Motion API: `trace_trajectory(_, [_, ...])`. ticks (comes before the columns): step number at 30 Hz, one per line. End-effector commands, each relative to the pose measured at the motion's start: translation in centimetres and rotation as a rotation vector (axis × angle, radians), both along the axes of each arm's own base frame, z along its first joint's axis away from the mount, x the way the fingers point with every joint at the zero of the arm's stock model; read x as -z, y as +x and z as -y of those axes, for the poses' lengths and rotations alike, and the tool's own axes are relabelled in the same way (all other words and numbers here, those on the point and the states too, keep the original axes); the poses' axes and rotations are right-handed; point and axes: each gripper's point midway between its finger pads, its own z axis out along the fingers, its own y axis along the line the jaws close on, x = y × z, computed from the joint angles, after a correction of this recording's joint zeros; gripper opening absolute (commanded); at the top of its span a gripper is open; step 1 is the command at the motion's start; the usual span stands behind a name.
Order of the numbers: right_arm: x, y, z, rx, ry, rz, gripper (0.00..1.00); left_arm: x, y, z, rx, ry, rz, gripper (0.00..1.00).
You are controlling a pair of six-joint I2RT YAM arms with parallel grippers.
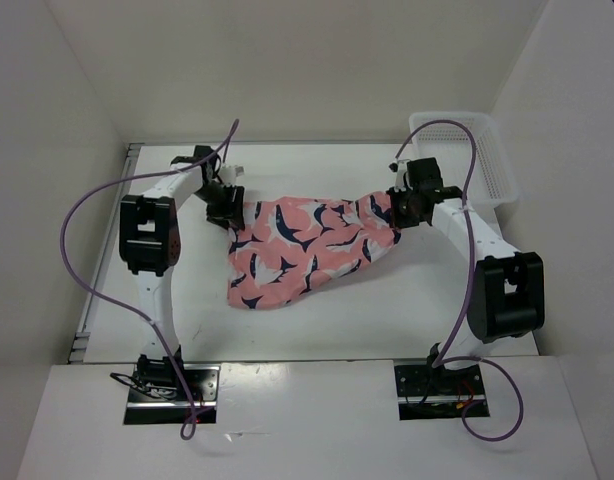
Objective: Fold and stack the shorts
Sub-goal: Fold the shorts
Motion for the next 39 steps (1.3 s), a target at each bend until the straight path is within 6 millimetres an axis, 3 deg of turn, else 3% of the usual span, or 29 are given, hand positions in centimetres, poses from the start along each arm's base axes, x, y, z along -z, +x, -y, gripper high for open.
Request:
trace_trajectory(1, [-1.1, -0.1, 0.3, -0.015, -0.008, 0.041, 0.0, 0.1, -1.2, 2.5, 0.044, -0.114, -0.022, 0.6])
trace_trajectory(4, [-1.2, 0.2, 0.3, -0.022, -0.012, 0.052, 0.0, 0.4, -2.1, 4.4, 0.076, -0.179, -0.061, 0.46])
trace_trajectory(5, [-1.2, 0.2, 0.3, -0.022, -0.012, 0.052, 0.0, 0.3, -2.3, 5.1, 0.092, -0.189, -0.063, 0.28])
trace_trajectory(8, [-1.0, 0.1, 0.3, -0.029, -0.018, 0.052, 0.0, -1.2, -1.6, 5.8, 0.114, -0.174, -0.013, 0.03])
trace_trajectory(10, [-0.6, -0.1, 0.4, -0.03, -0.019, 0.043, 0.0, -4.2, -0.4, 7.2, 0.155, -0.131, 0.12, 0.01])
trace_trajectory(11, [-0.9, -0.1, 0.4, -0.037, -0.023, 0.054, 0.0, -4.2, -0.2, 6.5, 0.149, -0.032, 0.163, 0.0])
trace_trajectory(12, [-0.6, -0.4, 0.4, -0.037, -0.024, 0.045, 0.0, -6.6, 0.8, 6.9, 0.153, 0.006, 0.274, 0.0])
trace_trajectory(13, [-0.7, -0.1, 0.5, -0.044, -0.028, 0.057, 0.0, -7.1, 0.1, 8.6, 0.19, 0.045, 0.311, 0.0])
trace_trajectory(14, [-0.7, -0.1, 0.5, -0.044, -0.028, 0.058, 0.0, -8.1, -0.1, 8.7, 0.192, 0.102, 0.357, 0.0])
trace_trajectory(18, [-1.2, 0.4, 0.3, -0.064, -0.029, 0.097, 0.0, -5.4, -4.7, 11.8, 0.306, 0.169, 0.269, 0.08])
trace_trajectory(20, [-1.4, 0.5, 0.3, -0.071, -0.033, 0.115, 0.0, -3.3, -8.2, 13.2, 0.386, 0.215, 0.203, 0.15])
trace_trajectory(23, [-1.8, 0.0, 0.4, -0.078, -0.037, 0.135, 0.0, -1.9, -11.9, 14.9, 0.482, 0.241, 0.148, 0.26])
trace_trajectory(24, [-1.6, -0.2, 0.3, -0.084, -0.029, 0.137, 0.0, -1.2, -14.0, 16.0, 0.54, 0.251, 0.124, 0.33])
trace_trajectory(27, [-1.7, -1.2, 0.4, -0.083, -0.028, 0.15, 0.0, -1.0, -16.2, 17.4, 0.608, 0.253, 0.121, 0.4])
trace_trajectory(30, [-1.6, -2.4, 0.6, -0.09, -0.033, 0.158, 0.0, -2.5, -15.8, 17.7, 0.603, 0.237, 0.154, 0.46])
trace_trajectory(35, [-1.1, -3.8, 1.0, -0.084, -0.04, 0.155, 0.0, -8.8, -14.7, 17.9, 0.565, 0.15, 0.246, 0.49])
trace_trajectory(38, [-0.7, -4.1, 1.0, -0.085, -0.041, 0.144, 0.0, -12.1, -12.8, 17.2, 0.506, 0.074, 0.294, 0.51])
trace_trajectory(39, [-0.4, -4.3, 1.1, -0.085, -0.042, 0.135, 0.0, -13.6, -11.0, 16.5, 0.459, 0.046, 0.326, 0.54])
